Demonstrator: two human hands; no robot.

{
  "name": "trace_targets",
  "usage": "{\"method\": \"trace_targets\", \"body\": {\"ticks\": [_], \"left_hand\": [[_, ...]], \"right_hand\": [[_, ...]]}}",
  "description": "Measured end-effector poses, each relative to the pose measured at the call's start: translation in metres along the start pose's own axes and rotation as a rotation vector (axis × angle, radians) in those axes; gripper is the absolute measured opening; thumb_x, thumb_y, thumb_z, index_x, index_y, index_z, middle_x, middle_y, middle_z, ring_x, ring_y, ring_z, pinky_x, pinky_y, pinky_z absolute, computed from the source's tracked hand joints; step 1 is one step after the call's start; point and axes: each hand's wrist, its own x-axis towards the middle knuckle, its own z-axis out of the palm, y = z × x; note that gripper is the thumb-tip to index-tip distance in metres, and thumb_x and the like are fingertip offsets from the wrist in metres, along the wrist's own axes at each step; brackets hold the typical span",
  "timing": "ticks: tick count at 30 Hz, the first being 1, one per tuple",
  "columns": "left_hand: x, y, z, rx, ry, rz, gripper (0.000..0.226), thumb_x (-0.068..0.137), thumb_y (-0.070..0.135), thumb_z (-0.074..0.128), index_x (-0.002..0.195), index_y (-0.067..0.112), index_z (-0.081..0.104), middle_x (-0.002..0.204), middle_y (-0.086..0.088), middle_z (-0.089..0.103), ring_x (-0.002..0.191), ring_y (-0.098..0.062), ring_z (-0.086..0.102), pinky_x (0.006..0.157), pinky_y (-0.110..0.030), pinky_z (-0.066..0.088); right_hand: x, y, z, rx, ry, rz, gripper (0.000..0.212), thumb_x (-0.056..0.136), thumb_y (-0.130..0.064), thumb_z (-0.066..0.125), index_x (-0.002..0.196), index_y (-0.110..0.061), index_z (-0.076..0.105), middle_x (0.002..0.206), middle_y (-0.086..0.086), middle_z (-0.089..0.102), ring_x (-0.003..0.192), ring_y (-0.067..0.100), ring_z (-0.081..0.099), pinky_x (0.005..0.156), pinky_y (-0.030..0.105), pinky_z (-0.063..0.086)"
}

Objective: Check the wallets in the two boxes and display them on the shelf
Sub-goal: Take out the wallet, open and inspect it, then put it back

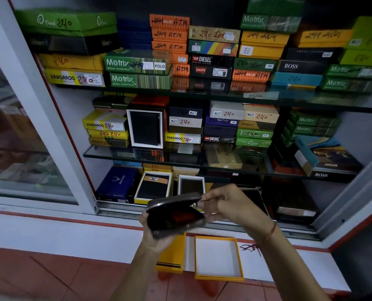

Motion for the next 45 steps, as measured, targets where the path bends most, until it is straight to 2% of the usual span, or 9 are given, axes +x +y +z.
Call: {"method": "trace_targets", "body": {"ticks": [7, 12, 17, 20, 23, 26, 31, 39, 45], "left_hand": [[0.001, 0.011, 0.010, 0.284, 0.199, 0.111, 0.085, 0.056, 0.041, 0.086, 0.122, -0.001, 0.055, 0.128, -0.026, 0.057, 0.121, -0.036, 0.054, 0.096, -0.037, 0.052], [0.008, 0.017, 0.026, 0.723, 0.418, 0.153, 0.082, 0.053, 0.045, 0.084, 0.122, 0.009, 0.059, 0.123, -0.020, 0.063, 0.119, -0.029, 0.057, 0.094, -0.028, 0.053], [0.013, -0.015, 0.047, 0.865, 0.584, 0.219, 0.059, 0.054, 0.019, 0.084, 0.110, 0.016, 0.066, 0.081, 0.001, 0.064, 0.075, 0.003, 0.065, 0.070, -0.015, 0.056], [0.012, -0.037, 0.048, 0.867, 0.627, 0.195, 0.062, 0.054, 0.023, 0.080, 0.113, 0.011, 0.066, 0.065, 0.007, 0.057, 0.061, 0.003, 0.061, 0.074, -0.021, 0.055], [0.001, -0.048, 0.040, 0.934, 0.643, 0.112, 0.066, 0.048, 0.032, 0.082, 0.110, 0.016, 0.068, 0.076, -0.002, 0.062, 0.066, 0.004, 0.064, 0.078, -0.028, 0.057], [-0.013, -0.056, 0.026, 0.961, 0.623, 0.019, 0.064, 0.045, 0.039, 0.087, 0.105, 0.024, 0.072, 0.093, -0.002, 0.073, 0.092, -0.005, 0.068, 0.078, -0.021, 0.057], [-0.033, -0.069, 0.003, 1.106, 0.483, -0.189, 0.068, 0.035, 0.055, 0.087, 0.098, 0.034, 0.071, 0.106, 0.011, 0.070, 0.105, -0.005, 0.062, 0.087, -0.017, 0.051], [-0.035, -0.093, -0.021, 1.599, 0.235, -0.248, 0.058, 0.073, 0.004, 0.075, 0.127, 0.012, 0.055, 0.145, 0.006, 0.019, 0.132, -0.003, 0.021, 0.092, 0.006, 0.030], [-0.032, -0.101, -0.023, 1.968, 0.128, -0.288, 0.046, 0.087, 0.022, 0.060, 0.132, 0.017, 0.051, 0.152, -0.005, 0.031, 0.134, -0.018, 0.041, 0.110, -0.020, 0.031]], "right_hand": [[-0.009, -0.015, -0.041, 0.115, 0.126, -0.091, 0.012, 0.086, -0.001, 0.062, 0.094, 0.005, 0.067, 0.076, 0.015, 0.059, 0.069, 0.016, 0.060, 0.061, 0.020, 0.061], [-0.004, 0.007, -0.033, 0.047, 0.301, -0.113, 0.012, 0.083, -0.006, 0.067, 0.075, -0.014, 0.070, 0.079, 0.015, 0.067, 0.074, 0.021, 0.066, 0.063, 0.023, 0.061], [-0.009, 0.035, -0.001, -0.071, 0.358, -0.141, 0.006, 0.081, -0.013, 0.070, 0.079, -0.018, 0.075, 0.066, -0.002, 0.069, 0.066, 0.015, 0.066, 0.075, 0.041, 0.061], [-0.013, 0.058, 0.019, -0.142, 0.372, -0.231, 0.007, 0.078, -0.020, 0.074, 0.084, -0.022, 0.077, 0.080, -0.010, 0.070, 0.087, 0.014, 0.066, 0.083, 0.037, 0.054], [-0.018, 0.081, 0.007, -0.285, 0.438, -0.222, 0.016, 0.073, -0.030, 0.077, 0.076, -0.044, 0.072, 0.093, -0.026, 0.060, 0.115, 0.010, 0.045, 0.099, 0.029, 0.026], [-0.025, 0.101, 0.001, -0.100, 0.297, -0.177, 0.015, 0.074, -0.016, 0.077, 0.074, -0.031, 0.076, 0.074, -0.016, 0.072, 0.089, 0.016, 0.067, 0.089, 0.029, 0.050], [-0.020, 0.158, 0.014, -0.225, 0.476, -0.089, 0.016, 0.071, -0.015, 0.079, 0.078, -0.029, 0.078, 0.101, -0.008, 0.059, 0.091, 0.002, 0.056, 0.069, -0.002, 0.039], [-0.012, 0.227, 0.041, -0.430, 0.588, -0.097, 0.012, 0.066, -0.023, 0.083, 0.071, -0.032, 0.076, 0.105, -0.005, 0.059, 0.093, 0.022, 0.063, 0.072, 0.031, 0.057], [-0.007, 0.234, 0.042, -0.603, 0.658, -0.122, 0.014, 0.063, -0.017, 0.084, 0.068, -0.028, 0.076, 0.096, -0.001, 0.065, 0.088, 0.025, 0.057, 0.063, 0.027, 0.050]]}}
